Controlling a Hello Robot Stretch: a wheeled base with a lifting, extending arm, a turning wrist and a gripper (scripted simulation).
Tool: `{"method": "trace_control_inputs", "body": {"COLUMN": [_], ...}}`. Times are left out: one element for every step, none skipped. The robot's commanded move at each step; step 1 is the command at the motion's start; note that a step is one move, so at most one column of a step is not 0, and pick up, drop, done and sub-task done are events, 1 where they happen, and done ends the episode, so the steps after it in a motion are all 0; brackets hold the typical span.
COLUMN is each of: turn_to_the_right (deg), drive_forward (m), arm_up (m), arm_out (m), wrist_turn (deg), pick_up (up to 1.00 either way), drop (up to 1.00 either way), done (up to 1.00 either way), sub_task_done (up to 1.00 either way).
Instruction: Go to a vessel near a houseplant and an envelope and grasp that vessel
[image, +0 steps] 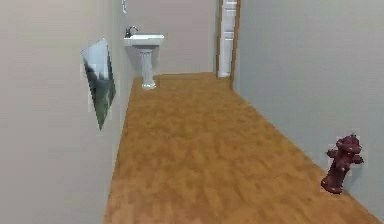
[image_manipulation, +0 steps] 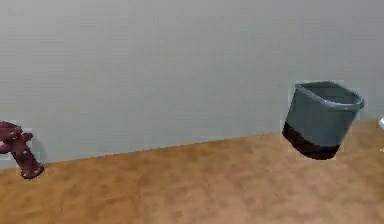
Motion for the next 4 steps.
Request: {"method": "trace_control_inputs", "body": {"turn_to_the_right": [0.0,0.0,0.0,3.0], "drive_forward": [1.00,1.00,1.00,0.00], "arm_up": [0.00,0.00,0.00,0.00], "arm_out": [0.00,0.00,0.00,0.00], "wrist_turn": [0.0,0.0,0.0,0.0], "pick_up": [0.00,0.00,0.00,0.00], "drop": [0.00,0.00,0.00,0.00], "done": [0.00,0.00,0.00,0.00], "sub_task_done": [0.00,0.00,0.00,0.00]}}
